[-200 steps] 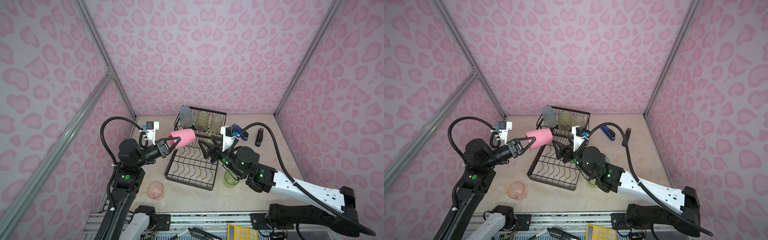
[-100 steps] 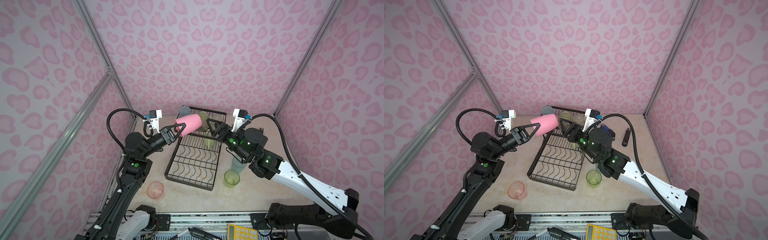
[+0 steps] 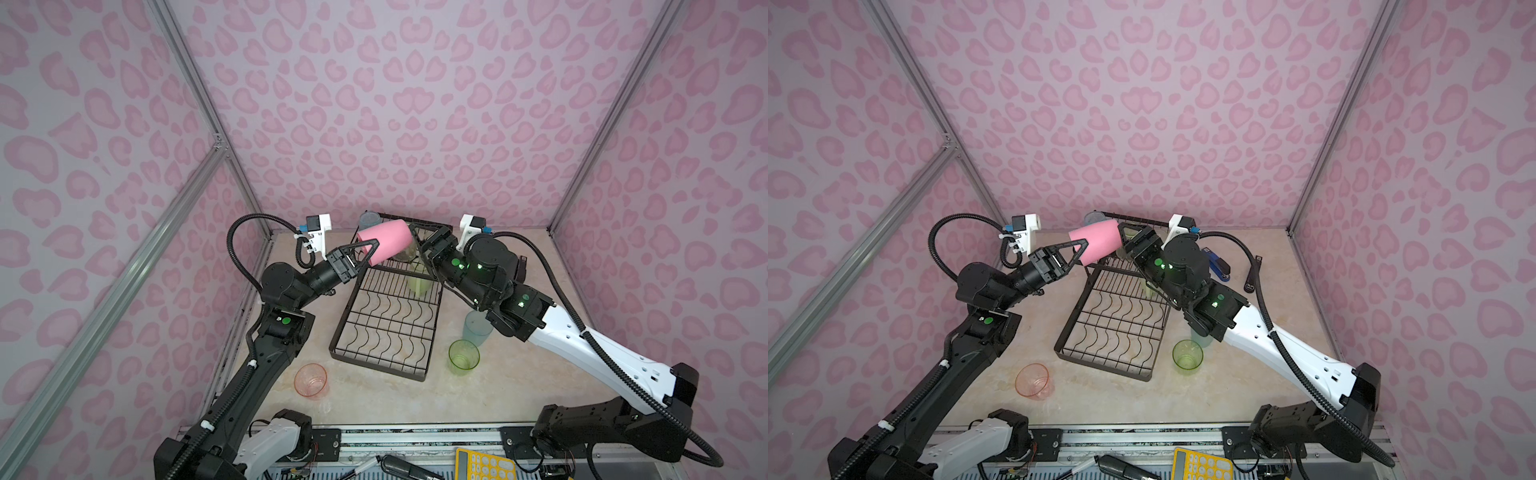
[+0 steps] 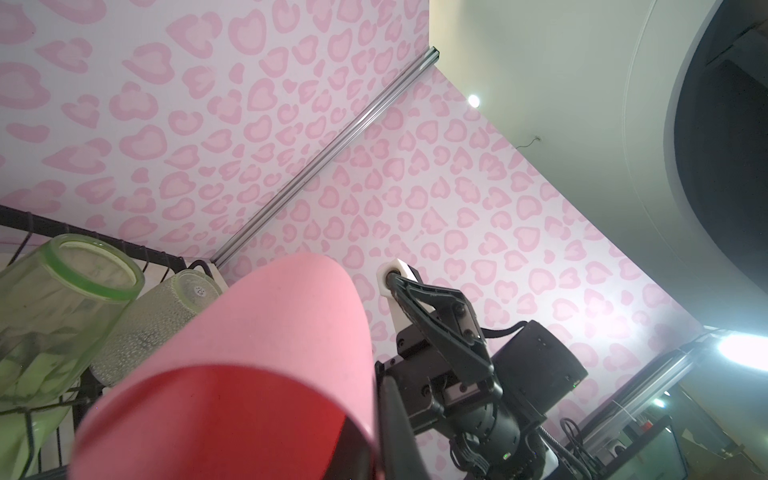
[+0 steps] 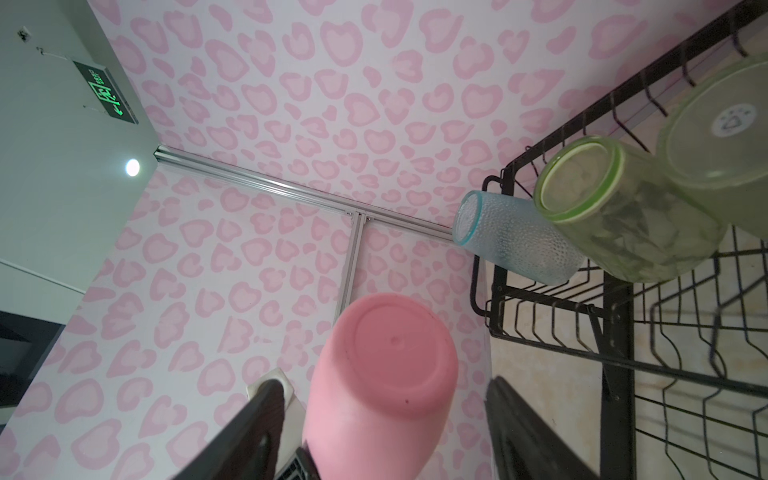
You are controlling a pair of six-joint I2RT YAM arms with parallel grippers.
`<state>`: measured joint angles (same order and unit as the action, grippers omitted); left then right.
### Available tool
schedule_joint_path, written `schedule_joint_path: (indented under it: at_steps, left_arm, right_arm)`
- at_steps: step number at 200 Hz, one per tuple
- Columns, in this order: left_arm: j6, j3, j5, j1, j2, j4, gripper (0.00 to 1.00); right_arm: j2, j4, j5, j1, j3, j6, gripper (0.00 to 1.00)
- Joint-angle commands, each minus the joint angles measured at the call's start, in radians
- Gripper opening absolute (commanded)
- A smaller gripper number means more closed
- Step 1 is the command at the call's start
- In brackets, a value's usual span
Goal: Load the cups into the dish rack
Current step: 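Close the right gripper on the pink cup's base beside the left gripper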
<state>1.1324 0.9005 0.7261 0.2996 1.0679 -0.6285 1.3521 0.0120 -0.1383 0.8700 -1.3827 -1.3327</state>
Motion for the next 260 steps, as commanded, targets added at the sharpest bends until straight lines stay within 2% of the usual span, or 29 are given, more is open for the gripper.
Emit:
schedule_joint_path:
  at_steps: [1,85,178,211,237,260]
  left_arm:
    - [0.013,-0.01,0.012,0.002,0.009,-0.099,0.06]
    - [-0.015,-0.012,0.046,0.01,0.023,-0.103,0.06]
    - [-0.034,-0.014,0.05,0.019,0.043,-0.117,0.06]
    - [-0.036,-0.011,0.055,0.021,0.049,-0.114,0.06]
    - [-0.048,-0.005,0.056,0.021,0.044,-0.087,0.16]
    - [-0.071,0.0,0.056,0.021,0.035,-0.044,0.35]
  right_arm:
    - [0.019,0.076,-0.035,-0.002,-0.038,-0.078,0.76]
    - [0.142,0.211,-0.006,-0.003,-0.207,-0.154,0.75]
    - [0.201,0.163,0.006,0.021,-0.23,-0.195,0.75]
    - [0.203,0.127,0.006,0.022,-0.212,-0.195,0.61]
    - [0.193,0.061,-0.002,0.021,-0.172,-0.187,0.56]
    - [0.181,0.041,-0.023,0.022,-0.154,-0.167,0.54]
